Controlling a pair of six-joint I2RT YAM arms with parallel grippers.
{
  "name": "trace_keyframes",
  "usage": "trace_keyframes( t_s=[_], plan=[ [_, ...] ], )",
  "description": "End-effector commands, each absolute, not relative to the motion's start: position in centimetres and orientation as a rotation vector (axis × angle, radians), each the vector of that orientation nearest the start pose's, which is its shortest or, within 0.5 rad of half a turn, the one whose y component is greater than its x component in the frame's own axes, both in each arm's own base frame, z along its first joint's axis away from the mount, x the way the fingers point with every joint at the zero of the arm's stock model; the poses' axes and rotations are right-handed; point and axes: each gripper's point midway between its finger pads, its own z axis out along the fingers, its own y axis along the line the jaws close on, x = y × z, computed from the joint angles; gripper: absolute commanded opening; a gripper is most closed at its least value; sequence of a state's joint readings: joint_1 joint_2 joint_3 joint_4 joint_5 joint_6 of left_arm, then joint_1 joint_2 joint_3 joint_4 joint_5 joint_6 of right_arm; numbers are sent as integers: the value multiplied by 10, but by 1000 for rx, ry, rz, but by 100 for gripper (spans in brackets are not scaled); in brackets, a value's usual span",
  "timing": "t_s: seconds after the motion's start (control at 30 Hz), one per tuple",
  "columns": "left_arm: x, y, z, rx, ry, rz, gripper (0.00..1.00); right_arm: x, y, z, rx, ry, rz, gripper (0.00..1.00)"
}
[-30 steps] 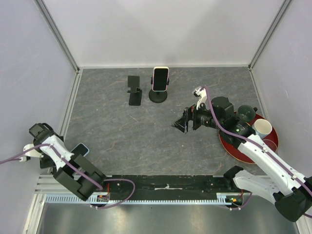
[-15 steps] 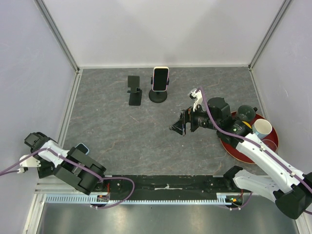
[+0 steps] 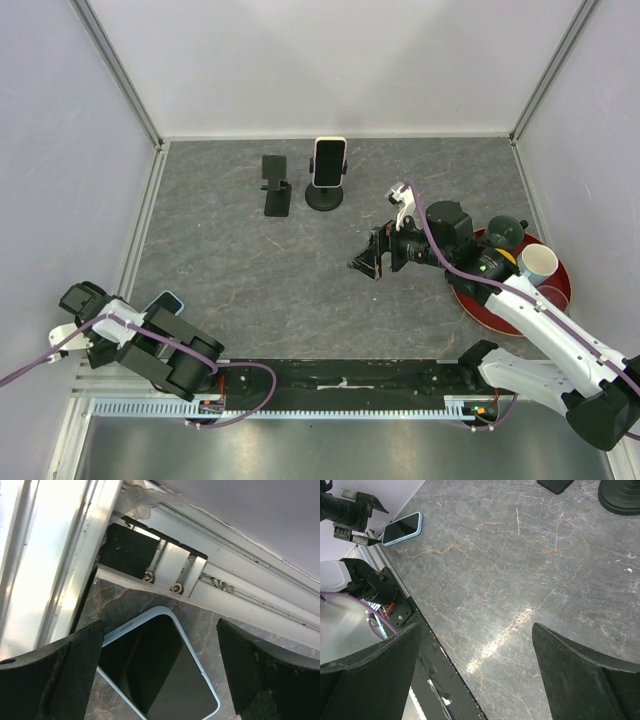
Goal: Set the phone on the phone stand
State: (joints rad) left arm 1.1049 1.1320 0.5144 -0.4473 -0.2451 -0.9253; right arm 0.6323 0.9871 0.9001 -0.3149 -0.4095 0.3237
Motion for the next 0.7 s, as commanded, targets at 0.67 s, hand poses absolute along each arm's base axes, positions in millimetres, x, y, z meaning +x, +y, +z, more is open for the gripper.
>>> trace_keyframes(
  t_s=[0.67],
  plan=[
    [248, 99, 14, -1859, 1836, -280, 93, 219, 261, 272, -573, 1932, 1011, 98]
  ],
)
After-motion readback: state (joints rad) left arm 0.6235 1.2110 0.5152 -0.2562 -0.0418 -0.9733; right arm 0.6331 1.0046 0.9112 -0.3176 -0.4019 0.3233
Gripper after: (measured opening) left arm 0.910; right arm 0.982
